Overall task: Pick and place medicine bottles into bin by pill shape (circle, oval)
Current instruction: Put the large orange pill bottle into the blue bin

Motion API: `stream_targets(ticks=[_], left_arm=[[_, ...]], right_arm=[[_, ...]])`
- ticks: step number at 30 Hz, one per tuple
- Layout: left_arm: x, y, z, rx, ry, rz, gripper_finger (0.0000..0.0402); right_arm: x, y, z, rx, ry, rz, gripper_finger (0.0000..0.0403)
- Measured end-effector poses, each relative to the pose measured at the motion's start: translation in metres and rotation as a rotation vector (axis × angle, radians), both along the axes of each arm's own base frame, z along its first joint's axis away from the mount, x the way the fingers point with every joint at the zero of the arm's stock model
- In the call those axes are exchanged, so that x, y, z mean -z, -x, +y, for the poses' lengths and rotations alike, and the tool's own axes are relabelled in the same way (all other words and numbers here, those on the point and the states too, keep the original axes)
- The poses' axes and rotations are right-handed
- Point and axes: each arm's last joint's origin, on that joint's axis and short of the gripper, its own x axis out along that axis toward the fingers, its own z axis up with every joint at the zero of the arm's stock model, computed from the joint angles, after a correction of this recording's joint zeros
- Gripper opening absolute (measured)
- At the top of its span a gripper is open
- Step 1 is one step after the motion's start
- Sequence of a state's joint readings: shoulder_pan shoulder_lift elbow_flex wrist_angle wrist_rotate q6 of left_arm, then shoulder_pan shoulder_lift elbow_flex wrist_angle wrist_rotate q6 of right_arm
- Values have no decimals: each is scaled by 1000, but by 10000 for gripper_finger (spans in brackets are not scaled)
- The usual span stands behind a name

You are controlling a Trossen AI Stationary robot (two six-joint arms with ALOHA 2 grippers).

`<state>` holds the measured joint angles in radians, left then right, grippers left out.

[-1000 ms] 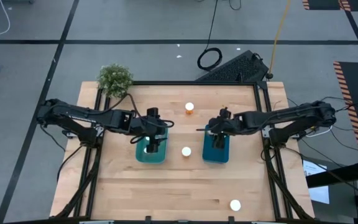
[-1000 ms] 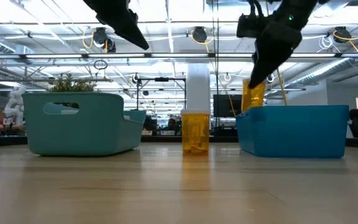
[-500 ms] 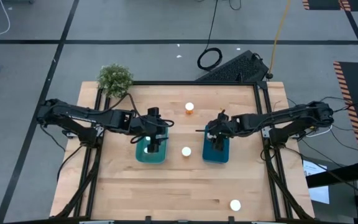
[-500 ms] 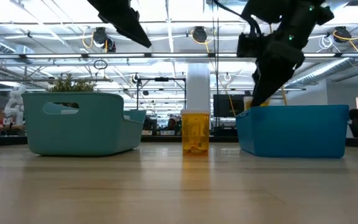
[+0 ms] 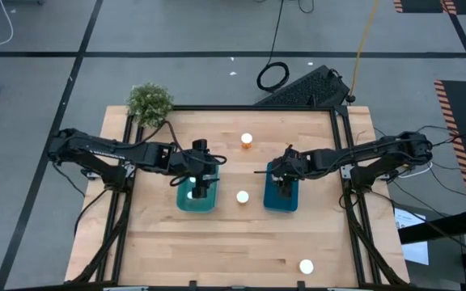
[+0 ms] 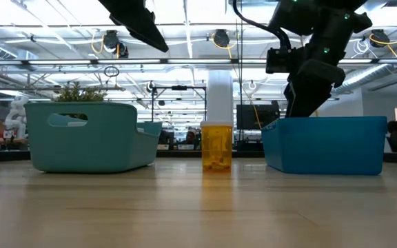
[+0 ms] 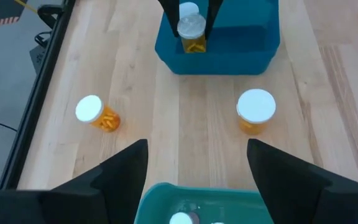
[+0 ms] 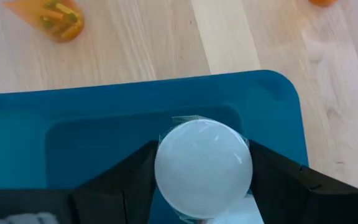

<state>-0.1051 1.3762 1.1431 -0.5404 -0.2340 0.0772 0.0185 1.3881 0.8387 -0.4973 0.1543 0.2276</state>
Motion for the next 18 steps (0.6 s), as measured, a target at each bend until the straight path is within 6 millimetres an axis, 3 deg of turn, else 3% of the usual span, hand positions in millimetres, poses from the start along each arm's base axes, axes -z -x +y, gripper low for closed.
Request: stream_targets(ticks=[18], left_arm=[[0, 0, 0, -2, 2, 1, 275]], right_arm=[[-2, -6, 0, -3, 1, -69, 217]])
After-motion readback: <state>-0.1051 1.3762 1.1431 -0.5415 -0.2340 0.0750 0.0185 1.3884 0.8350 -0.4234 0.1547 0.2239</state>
